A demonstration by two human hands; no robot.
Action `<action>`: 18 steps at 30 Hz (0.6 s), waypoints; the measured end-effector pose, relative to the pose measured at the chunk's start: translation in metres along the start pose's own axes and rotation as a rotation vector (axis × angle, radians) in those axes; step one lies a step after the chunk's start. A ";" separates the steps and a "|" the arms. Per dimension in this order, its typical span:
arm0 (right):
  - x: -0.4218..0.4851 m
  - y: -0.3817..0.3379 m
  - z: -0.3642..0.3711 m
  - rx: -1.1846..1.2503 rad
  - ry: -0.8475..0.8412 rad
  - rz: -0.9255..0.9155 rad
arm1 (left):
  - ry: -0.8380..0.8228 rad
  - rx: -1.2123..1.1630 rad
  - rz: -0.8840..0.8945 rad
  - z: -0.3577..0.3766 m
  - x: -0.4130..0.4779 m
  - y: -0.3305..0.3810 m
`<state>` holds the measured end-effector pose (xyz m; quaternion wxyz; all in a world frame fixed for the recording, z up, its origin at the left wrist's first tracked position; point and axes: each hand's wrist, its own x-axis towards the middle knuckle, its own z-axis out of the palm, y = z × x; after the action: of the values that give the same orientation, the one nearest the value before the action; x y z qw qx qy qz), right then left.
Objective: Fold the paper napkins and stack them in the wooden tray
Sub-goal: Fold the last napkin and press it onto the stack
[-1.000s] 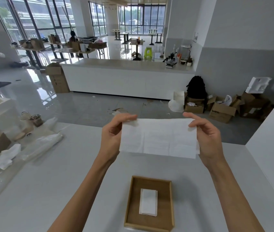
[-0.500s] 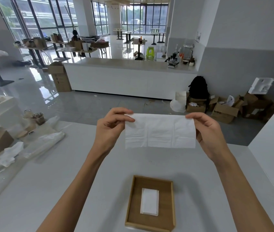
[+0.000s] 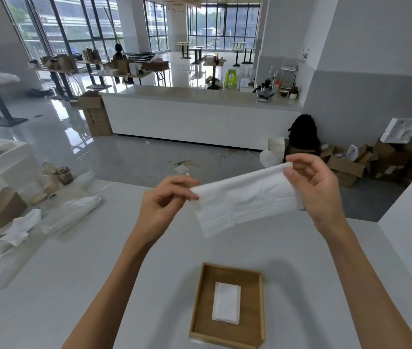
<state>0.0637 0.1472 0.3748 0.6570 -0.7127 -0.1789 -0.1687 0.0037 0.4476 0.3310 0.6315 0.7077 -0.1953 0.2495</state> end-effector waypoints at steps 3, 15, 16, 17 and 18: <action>0.008 -0.021 -0.009 -0.012 -0.174 -0.067 | -0.030 -0.003 -0.050 0.000 -0.020 0.001; 0.039 -0.080 0.015 -0.580 -0.702 -0.153 | -0.312 -0.141 -0.374 0.091 0.024 0.034; 0.039 -0.078 0.013 -0.584 -0.648 -0.168 | -0.260 -0.165 -0.397 0.091 0.025 0.032; 0.038 -0.074 0.006 -0.559 -0.550 -0.167 | -0.210 -0.208 -0.425 0.094 0.026 0.031; 0.036 -0.068 0.004 -0.494 -0.424 -0.146 | -0.157 -0.245 -0.451 0.092 0.026 0.030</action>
<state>0.0631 0.1572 0.4518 0.3988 -0.8549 -0.3160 -0.1014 0.0167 0.3540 0.3636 0.7350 0.6688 -0.1099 0.0213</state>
